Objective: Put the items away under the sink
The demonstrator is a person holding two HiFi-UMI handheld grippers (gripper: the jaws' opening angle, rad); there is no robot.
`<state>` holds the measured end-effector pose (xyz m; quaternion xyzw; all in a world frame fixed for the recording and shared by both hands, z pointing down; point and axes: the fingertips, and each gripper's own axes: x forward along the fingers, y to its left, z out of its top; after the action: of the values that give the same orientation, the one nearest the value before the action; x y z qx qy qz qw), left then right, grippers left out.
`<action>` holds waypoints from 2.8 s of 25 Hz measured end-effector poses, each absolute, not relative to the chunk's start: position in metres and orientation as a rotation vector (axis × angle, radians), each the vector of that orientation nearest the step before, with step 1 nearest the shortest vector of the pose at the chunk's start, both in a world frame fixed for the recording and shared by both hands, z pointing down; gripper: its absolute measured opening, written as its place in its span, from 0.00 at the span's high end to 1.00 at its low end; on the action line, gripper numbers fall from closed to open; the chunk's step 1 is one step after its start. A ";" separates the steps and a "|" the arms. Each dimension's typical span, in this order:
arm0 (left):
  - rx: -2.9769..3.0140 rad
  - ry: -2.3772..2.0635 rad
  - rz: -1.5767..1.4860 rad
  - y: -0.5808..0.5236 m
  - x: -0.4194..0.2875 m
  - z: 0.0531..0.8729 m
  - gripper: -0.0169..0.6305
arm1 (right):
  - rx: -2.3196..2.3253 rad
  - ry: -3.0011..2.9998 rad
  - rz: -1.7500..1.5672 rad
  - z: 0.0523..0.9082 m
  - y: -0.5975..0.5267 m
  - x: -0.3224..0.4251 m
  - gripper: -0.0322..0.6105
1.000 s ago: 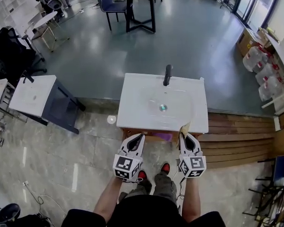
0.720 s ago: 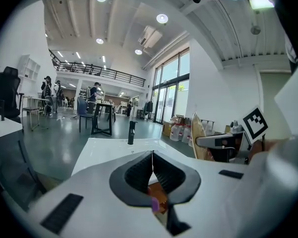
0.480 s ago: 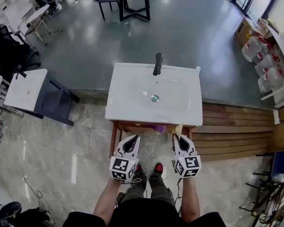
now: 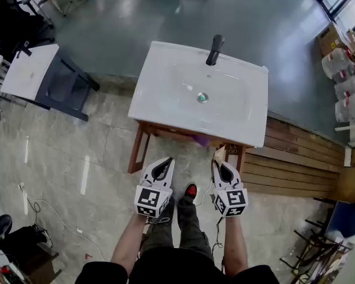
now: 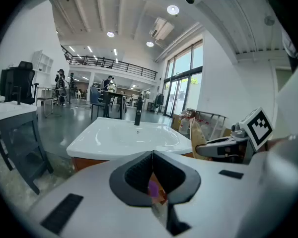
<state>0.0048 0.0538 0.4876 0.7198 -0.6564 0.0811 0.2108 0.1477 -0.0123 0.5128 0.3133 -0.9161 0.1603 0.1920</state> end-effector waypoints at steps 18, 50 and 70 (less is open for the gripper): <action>1.947 -1.904 0.184 0.078 -0.037 0.617 0.96 | 0.666 -2.558 0.391 0.665 0.011 0.080 0.88; 1.967 -1.905 0.107 0.055 -0.064 0.778 0.96 | 0.666 -2.476 -0.154 0.798 -0.054 0.049 0.88; 1.951 -1.890 0.111 0.066 -0.077 0.785 0.96 | 0.611 -2.109 -0.764 0.828 -0.133 0.023 0.88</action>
<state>-0.0774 0.0657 0.7849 0.7017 -0.6797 0.0401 0.2098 0.0232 -0.1329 0.8276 0.2413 -0.8326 -0.3016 0.3970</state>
